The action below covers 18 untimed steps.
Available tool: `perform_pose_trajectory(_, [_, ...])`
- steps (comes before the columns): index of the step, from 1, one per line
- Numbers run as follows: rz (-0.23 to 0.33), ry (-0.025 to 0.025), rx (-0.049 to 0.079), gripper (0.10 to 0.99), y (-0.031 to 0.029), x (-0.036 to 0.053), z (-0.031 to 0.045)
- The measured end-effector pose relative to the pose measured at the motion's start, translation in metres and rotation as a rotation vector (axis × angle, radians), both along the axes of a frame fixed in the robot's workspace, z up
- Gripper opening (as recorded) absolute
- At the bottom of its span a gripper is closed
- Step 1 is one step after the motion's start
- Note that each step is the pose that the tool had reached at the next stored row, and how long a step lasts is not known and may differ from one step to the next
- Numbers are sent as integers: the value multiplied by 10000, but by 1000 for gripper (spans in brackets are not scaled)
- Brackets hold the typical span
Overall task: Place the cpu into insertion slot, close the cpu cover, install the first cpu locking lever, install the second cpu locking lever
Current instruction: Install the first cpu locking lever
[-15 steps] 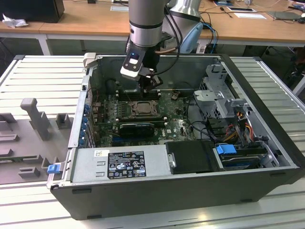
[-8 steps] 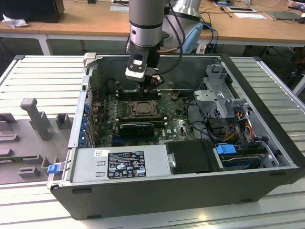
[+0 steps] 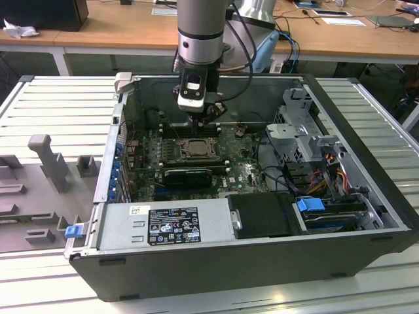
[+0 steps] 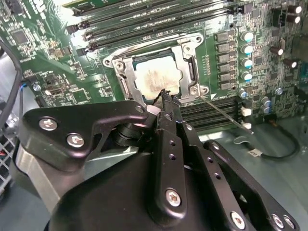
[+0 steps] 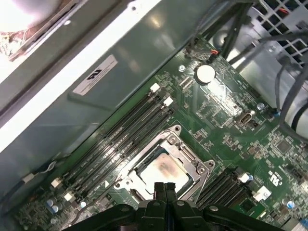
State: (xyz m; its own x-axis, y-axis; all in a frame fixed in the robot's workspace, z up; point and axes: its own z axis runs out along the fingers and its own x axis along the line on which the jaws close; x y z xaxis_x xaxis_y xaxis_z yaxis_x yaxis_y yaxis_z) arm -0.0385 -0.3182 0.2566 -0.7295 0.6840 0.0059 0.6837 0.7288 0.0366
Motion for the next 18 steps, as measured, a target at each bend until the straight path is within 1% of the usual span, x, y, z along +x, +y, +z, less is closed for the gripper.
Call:
perform_pose_trajectory(5, [670,0,0,106,0,0,0])
perform_pose_trajectory(11, [1320,0,1,106,0,0,0])
perform_pose_trajectory(14, [1796,-1,0,106,0,0,0])
perform_pose_trajectory(15, [2171,0,0,106,0,0,0])
perform_pose_trajectory(16, [2832,0,0,106,0,0,0])
perform_pose_trajectory(17, [3142,0,0,106,0,0,0])
perform_pose_trajectory(18, [3322,0,-1,106,0,0,0])
